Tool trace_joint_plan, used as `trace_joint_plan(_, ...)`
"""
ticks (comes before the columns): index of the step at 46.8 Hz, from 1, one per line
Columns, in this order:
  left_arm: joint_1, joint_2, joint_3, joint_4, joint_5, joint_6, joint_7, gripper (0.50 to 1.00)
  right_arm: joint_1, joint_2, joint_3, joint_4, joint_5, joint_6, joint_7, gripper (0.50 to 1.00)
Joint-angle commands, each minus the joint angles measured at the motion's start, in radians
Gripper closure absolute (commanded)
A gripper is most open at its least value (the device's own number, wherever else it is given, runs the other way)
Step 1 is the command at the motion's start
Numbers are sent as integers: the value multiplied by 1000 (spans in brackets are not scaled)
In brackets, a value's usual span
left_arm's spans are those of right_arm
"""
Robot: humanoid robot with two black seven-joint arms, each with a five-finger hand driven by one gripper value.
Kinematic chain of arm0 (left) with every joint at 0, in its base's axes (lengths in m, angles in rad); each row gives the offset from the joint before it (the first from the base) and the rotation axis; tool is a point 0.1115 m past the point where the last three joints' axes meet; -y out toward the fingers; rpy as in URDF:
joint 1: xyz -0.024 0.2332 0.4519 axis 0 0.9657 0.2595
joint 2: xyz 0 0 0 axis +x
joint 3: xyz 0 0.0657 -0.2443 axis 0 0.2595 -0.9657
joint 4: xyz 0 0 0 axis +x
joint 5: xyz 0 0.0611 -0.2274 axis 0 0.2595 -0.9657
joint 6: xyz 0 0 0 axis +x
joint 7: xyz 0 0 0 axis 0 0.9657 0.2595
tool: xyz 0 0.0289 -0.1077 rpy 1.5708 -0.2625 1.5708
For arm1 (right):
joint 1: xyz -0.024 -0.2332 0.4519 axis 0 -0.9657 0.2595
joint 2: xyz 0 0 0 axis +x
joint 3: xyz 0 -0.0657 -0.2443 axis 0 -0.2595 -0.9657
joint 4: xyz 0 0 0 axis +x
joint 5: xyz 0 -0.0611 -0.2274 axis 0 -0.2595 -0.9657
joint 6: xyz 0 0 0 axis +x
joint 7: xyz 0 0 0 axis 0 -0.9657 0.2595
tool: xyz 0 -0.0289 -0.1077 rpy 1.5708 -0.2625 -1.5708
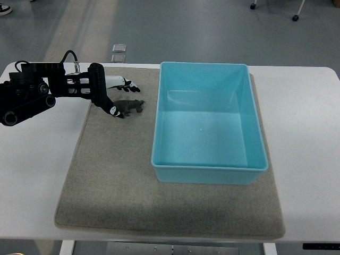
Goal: Place brown hippo in blue box with left hand
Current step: 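Close the left hand's fingers around the brown hippo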
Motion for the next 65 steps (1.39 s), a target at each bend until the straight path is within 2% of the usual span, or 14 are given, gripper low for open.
trace_joint_plan(1, 0, 0, 2, 0, 2, 3, 4, 675, 0, 0, 0, 0, 0, 0, 0, 564)
trace_joint_plan(27, -1, 0, 0, -1, 2, 3, 5, 690, 0, 0, 0, 0, 0, 0, 0, 564)
trace_joint_plan(32, 0, 0, 0, -1, 3, 4, 5, 720, 0, 0, 0, 0, 0, 0, 0, 564)
trace_joint_plan(34, 0, 0, 2, -1, 3, 4, 5, 758, 0, 0, 0, 0, 0, 0, 0, 564)
trace_joint_plan(42, -3, 0, 2, -1, 3, 4, 7, 842, 0, 0, 0, 0, 0, 0, 0, 564)
trace_joint_plan(46, -3, 0, 2, -1, 5, 4, 8, 902, 0, 0, 0, 0, 0, 0, 0, 564)
trace_joint_plan(50, -1, 0, 2, -1, 18, 4, 14, 917, 0, 0, 0, 0, 0, 0, 0, 564)
trace_joint_plan(56, 0, 1, 2, -1, 25, 4, 14, 1000, 0, 0, 0, 0, 0, 0, 0, 564)
trace_joint_plan(65, 0, 1, 0, -1, 23, 4, 17, 1000, 0, 0, 0, 0, 0, 0, 0, 564)
